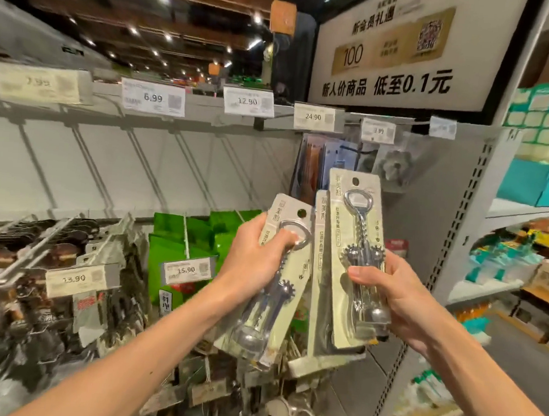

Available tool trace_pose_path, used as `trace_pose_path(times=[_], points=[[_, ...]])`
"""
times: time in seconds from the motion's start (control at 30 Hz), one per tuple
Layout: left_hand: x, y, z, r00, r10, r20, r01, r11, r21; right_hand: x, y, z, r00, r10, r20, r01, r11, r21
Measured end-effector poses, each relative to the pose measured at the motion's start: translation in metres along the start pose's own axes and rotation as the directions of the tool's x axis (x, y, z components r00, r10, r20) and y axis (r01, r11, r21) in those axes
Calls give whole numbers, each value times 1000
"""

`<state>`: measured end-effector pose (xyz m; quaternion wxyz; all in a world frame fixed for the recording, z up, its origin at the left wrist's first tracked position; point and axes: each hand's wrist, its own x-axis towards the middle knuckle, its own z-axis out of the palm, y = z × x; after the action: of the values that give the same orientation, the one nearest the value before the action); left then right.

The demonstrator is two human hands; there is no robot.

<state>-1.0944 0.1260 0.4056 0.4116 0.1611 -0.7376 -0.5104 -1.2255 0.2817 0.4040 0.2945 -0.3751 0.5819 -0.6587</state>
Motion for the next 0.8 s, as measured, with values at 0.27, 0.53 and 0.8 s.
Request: trace_pose_path(times=[0.27, 0.53, 0.8], points=[[75, 10, 24, 998, 42, -45, -37, 993, 112, 74, -15, -39, 993, -111, 40, 109, 993, 47], [140, -5, 22, 995, 85, -50, -67, 955, 288, 121, -25, -58, 986, -167, 22, 168, 986, -6], [176, -10, 25, 909, 413, 46, -408, 865, 291, 142, -25, -69, 977, -209, 36, 208, 978, 21]])
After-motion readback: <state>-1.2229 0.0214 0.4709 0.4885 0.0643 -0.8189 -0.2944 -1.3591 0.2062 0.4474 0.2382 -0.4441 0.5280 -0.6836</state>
